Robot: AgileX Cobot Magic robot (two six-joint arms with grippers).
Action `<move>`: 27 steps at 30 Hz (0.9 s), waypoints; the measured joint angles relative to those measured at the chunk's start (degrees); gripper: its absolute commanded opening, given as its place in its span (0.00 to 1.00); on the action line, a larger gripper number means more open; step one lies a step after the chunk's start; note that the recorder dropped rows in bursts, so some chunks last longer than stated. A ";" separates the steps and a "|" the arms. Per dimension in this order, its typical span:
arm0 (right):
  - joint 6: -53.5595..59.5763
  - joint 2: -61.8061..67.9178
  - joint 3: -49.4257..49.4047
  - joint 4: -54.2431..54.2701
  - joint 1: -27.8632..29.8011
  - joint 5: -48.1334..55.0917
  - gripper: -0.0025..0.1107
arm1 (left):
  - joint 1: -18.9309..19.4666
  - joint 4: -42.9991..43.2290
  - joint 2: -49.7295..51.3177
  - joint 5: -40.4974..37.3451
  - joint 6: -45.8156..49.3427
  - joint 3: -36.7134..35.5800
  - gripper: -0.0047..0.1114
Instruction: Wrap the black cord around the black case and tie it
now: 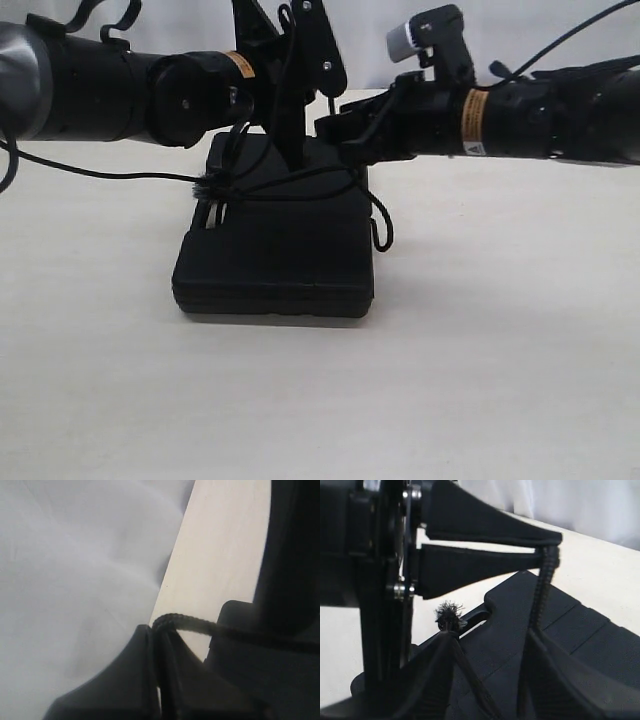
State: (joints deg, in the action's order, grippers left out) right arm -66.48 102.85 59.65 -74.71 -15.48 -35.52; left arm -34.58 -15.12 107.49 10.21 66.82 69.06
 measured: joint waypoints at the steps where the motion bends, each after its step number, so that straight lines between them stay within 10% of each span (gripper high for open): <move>1: 0.00 0.83 0.67 0.00 -0.78 0.80 0.38 | 0.00 0.00 0.00 0.00 0.00 0.00 0.04; 10: 1.08 5.44 3.18 0.50 -3.25 11.04 0.06 | 0.00 0.00 0.00 -0.23 0.00 0.00 0.04; 17: 1.92 5.45 3.40 1.62 -3.34 13.15 0.06 | 0.00 0.00 0.00 -0.23 0.00 0.00 0.05; 27: 2.26 5.45 3.54 2.93 -3.34 25.68 0.06 | 0.00 0.00 0.00 -0.70 0.00 0.00 0.58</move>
State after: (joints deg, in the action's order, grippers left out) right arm -64.22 108.29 63.19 -71.78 -18.81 -9.83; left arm -34.58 -15.12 107.49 9.51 66.82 69.06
